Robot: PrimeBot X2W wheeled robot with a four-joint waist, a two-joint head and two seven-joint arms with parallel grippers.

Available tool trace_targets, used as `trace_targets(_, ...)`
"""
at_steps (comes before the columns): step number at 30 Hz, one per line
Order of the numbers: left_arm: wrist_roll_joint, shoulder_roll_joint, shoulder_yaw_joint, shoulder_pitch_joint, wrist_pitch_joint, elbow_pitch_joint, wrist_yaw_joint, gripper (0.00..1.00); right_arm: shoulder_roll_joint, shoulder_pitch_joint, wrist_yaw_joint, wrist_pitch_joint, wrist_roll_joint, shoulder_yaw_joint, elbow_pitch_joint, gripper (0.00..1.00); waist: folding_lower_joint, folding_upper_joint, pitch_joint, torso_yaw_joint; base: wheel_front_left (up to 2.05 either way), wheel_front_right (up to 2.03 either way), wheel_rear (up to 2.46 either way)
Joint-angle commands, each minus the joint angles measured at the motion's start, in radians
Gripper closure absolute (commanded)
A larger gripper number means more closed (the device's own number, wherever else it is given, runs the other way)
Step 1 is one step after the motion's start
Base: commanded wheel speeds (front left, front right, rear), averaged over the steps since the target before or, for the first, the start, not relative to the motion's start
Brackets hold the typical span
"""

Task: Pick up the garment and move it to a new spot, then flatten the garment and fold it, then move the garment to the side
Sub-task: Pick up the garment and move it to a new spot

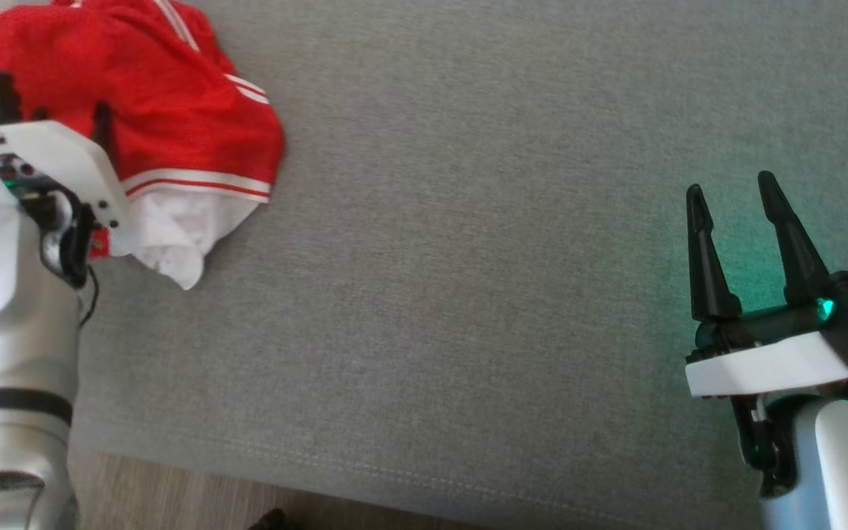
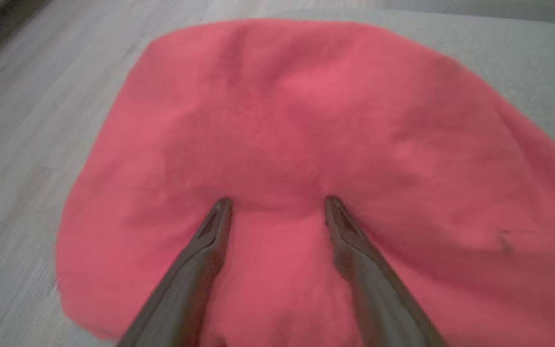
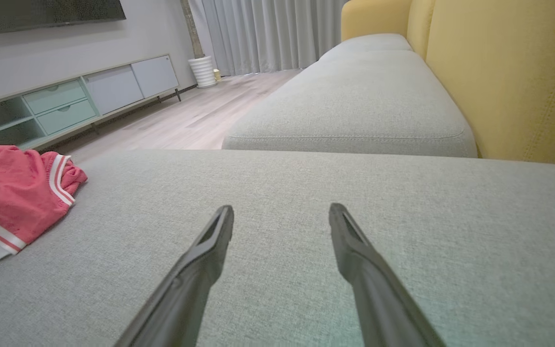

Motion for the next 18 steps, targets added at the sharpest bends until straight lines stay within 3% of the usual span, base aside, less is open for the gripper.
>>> trace_targets(1,0.003,0.068,0.023,-0.058,0.005,0.011,-0.002,0.00,-0.006,-0.028,-0.001,0.003,-0.007,0.031,-0.041,0.00,-0.0002,0.0000,0.018,-0.020,0.00,0.00,0.00)
trace_targets(5,0.005,0.080,0.013,-0.102,0.005,0.076,-0.007,0.00,-0.006,-0.029,-0.001,0.001,-0.006,0.032,-0.041,0.00,-0.0002,0.0000,0.026,-0.034,0.00,0.00,0.00)
trace_targets(6,0.005,0.081,0.011,-0.110,0.006,0.091,-0.010,0.18,-0.006,-0.029,-0.001,0.000,-0.005,0.032,-0.039,0.00,-0.0002,0.0000,0.026,-0.036,0.00,0.00,0.00)
trace_targets(7,0.003,0.082,0.010,-0.117,0.003,0.103,-0.011,1.00,-0.005,-0.029,-0.001,-0.001,-0.005,0.032,-0.038,0.00,-0.0002,0.0000,0.026,-0.039,0.00,0.00,0.00)
trace_targets(11,0.004,0.083,0.001,-0.133,-0.009,0.135,-0.016,1.00,-0.004,-0.030,-0.001,-0.005,-0.005,0.031,-0.030,0.00,-0.0002,0.0000,0.023,-0.044,0.00,0.00,0.00)
trace_targets(18,-0.002,0.087,-0.002,-0.143,-0.129,0.165,-0.004,1.00,0.003,-0.031,-0.001,-0.023,0.000,0.039,0.007,0.00,-0.0002,0.0000,-0.020,-0.050,0.00,0.00,0.00)
